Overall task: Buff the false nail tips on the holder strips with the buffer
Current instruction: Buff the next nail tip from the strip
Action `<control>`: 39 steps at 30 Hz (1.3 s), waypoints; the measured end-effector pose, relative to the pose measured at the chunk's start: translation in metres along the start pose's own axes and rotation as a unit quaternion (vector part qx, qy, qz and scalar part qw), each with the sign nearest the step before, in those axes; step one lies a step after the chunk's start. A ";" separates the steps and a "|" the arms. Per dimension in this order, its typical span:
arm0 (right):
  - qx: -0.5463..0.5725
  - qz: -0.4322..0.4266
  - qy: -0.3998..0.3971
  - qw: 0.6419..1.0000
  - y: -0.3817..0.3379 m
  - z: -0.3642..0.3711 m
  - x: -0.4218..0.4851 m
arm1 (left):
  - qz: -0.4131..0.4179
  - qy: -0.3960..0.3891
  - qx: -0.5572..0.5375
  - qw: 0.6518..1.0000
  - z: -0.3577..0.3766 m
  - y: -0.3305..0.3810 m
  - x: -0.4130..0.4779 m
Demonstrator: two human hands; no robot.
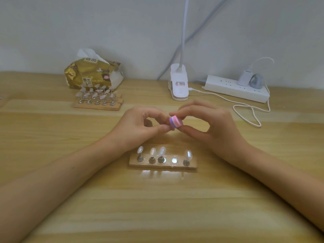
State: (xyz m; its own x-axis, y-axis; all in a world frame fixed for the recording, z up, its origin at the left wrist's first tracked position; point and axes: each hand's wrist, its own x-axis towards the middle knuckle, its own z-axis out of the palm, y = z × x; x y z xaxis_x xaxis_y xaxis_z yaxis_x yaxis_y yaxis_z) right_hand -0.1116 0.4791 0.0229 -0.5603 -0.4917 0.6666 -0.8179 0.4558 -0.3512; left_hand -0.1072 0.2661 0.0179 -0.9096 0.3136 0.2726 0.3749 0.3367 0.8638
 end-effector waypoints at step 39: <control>-0.010 0.025 0.023 0.999 0.002 -0.003 -0.002 | 0.021 -0.011 -0.022 0.999 0.000 -0.003 0.000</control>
State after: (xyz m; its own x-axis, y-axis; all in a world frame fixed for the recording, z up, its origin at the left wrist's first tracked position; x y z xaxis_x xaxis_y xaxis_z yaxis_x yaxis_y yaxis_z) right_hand -0.1119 0.4832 0.0231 -0.5933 -0.4340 0.6780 -0.7862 0.4934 -0.3721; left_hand -0.1083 0.2648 0.0157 -0.8891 0.3457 0.3000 0.4039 0.2842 0.8695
